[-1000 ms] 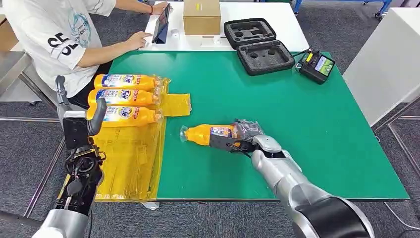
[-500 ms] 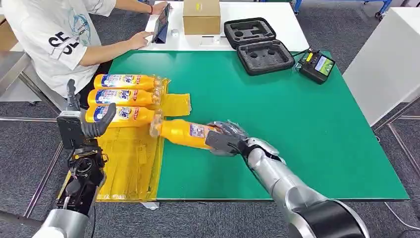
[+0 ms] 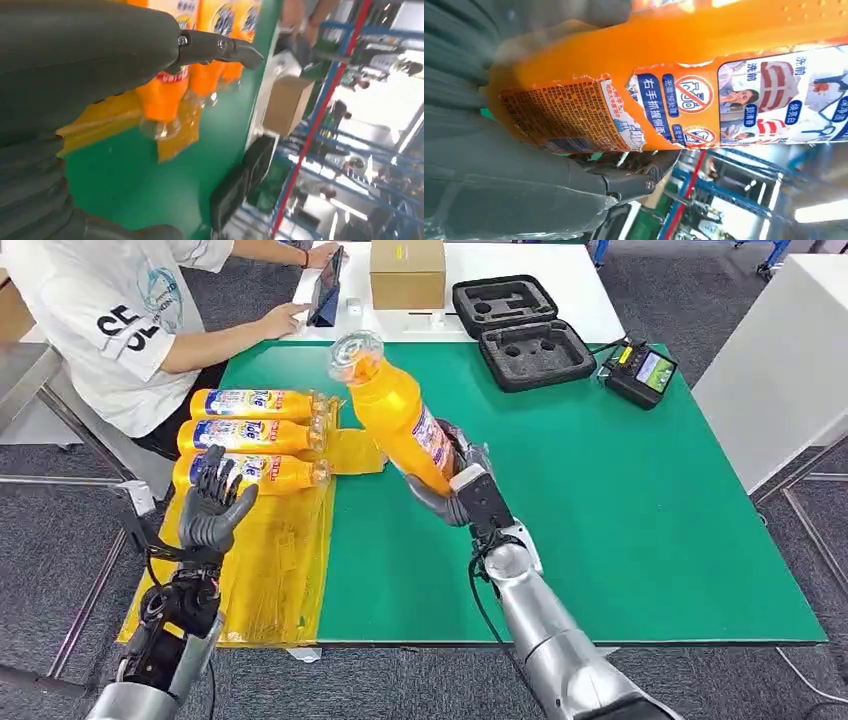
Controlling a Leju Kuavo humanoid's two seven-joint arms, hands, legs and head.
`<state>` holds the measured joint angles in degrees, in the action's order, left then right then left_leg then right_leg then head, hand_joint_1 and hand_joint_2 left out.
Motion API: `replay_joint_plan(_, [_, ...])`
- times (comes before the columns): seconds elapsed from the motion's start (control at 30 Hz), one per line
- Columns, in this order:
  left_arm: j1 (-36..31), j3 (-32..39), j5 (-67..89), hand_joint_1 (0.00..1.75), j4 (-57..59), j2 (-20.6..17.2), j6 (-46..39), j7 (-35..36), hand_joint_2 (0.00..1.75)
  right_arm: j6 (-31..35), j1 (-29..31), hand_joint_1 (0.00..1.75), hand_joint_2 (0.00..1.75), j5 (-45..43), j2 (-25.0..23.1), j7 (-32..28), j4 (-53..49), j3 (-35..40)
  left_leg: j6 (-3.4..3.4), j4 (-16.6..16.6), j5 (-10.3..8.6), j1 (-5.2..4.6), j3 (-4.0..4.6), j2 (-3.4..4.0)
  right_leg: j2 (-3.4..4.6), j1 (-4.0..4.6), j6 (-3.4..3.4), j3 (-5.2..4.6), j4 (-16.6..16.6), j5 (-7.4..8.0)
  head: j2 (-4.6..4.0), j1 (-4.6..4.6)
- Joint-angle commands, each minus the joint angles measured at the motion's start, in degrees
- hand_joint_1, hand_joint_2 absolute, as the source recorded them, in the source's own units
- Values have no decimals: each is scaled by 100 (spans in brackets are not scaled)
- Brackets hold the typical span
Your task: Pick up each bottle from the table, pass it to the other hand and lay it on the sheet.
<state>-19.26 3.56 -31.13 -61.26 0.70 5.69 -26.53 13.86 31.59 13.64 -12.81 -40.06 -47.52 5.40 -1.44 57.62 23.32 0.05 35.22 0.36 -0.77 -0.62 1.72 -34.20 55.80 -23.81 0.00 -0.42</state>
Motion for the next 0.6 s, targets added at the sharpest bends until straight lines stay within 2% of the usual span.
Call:
replay_joint_plan(0.03, [8, -165, -42, 0, 56, 49, 413, 158, 175, 78, -32, 175, 175, -94, 226, 48, 228, 579, 6, -2, 4, 4, -11, -8, -3, 3, -5, 13, -3, -5, 0, 0])
replay_joint_plan(0.37, [186, -971, 595, 0, -920, 90, 444, 56, 175, -26, 67, 175, 175, 14, -38, 164, 1399, 1015, 8, 1, 14, 10, -23, -6, 5, 9, -7, 26, -3, -11, 0, -2])
replay_joint_plan(0.6, [295, -1337, 966, 0, -1179, 134, 468, 113, 175, 47, 148, 175, 175, -6, -123, 229, 1535, 1022, 6, -1, 7, 4, -8, -5, 3, 2, -5, 10, 0, -6, 0, 0])
